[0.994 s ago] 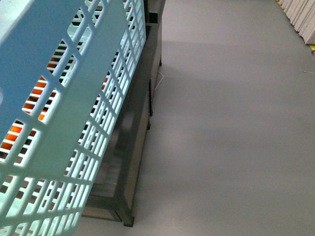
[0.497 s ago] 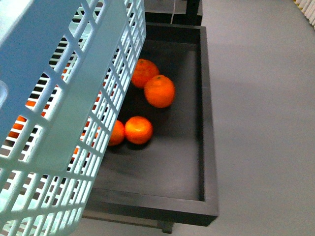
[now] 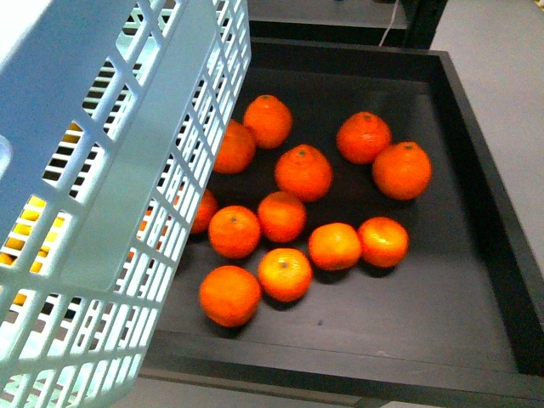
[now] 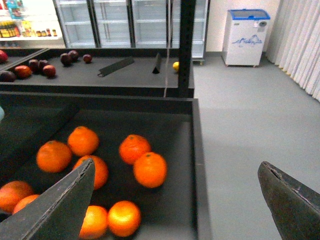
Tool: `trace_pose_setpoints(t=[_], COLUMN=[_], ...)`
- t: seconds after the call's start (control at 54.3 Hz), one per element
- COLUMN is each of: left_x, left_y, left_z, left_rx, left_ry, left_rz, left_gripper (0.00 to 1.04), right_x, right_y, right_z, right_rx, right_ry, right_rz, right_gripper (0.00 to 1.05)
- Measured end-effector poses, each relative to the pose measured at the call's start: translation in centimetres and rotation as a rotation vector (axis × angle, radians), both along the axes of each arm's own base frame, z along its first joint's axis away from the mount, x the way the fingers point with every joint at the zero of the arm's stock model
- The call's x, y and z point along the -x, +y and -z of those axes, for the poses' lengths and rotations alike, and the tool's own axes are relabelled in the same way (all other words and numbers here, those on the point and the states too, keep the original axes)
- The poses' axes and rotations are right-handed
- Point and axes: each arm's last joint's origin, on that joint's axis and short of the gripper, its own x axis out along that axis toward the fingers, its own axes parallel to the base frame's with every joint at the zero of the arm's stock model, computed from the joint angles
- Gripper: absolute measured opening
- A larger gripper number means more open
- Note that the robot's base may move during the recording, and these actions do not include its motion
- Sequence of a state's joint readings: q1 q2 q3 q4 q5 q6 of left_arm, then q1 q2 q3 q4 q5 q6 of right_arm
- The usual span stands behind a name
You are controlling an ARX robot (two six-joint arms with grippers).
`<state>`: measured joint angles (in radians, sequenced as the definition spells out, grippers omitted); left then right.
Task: Pick lemon and mango into basket
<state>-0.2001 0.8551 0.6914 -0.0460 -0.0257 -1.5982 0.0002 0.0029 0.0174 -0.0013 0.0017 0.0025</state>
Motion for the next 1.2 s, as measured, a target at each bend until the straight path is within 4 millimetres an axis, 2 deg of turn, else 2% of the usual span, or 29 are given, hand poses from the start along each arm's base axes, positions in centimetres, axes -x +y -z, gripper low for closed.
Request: trace_pose_setpoints(t=[1.196], left_x=[0.02], left_y=[0.00], left_z=[-0.01], left_rx=[-0.003], left_ry=[-0.001], left_rz=[0.001], left_gripper=[0.05], right_x=[0.00], right_y=[0.01], right_z=[0.00], right_rx=[0.000], right_ry=[0.000], right_rz=[-0.001], right_gripper=[0.96])
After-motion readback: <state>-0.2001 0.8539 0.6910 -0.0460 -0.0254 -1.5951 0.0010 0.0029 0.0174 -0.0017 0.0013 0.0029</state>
